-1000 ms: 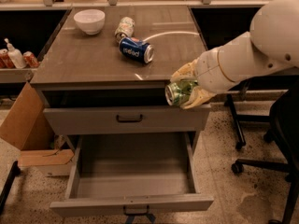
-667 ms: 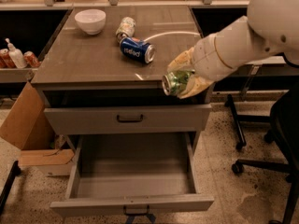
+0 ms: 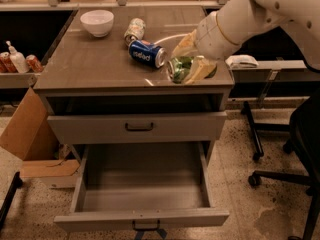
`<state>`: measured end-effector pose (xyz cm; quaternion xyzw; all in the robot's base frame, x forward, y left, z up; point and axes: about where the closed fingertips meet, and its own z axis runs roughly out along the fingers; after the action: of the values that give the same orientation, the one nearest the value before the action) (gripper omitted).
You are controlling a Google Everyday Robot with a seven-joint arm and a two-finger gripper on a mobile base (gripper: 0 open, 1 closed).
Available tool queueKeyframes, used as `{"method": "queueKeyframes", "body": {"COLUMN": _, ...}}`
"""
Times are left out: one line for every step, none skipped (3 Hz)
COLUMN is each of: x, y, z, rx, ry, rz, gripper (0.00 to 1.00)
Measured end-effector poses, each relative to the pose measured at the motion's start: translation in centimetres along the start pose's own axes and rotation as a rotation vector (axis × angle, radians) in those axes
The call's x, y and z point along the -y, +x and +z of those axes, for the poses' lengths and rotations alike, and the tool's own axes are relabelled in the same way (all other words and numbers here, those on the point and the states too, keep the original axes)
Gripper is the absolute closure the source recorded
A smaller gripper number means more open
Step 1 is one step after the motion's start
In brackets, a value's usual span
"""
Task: Pick green can from middle drawer and place on counter
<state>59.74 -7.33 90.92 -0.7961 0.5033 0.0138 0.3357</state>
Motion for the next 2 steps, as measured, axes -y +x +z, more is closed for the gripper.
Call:
{"method": "queueKeyframes", "body": {"x": 2.2, "y": 0.8, "z": 1.7, "rx": 0.010, "ry": -0.008, "rz": 0.101, "gripper": 1.00}}
{"method": "queueKeyframes", "body": {"x": 3.7, "y": 1.1, "z": 3.3, "rx": 0.030, "ry": -0.015, "rz": 0.185, "gripper": 1.00}}
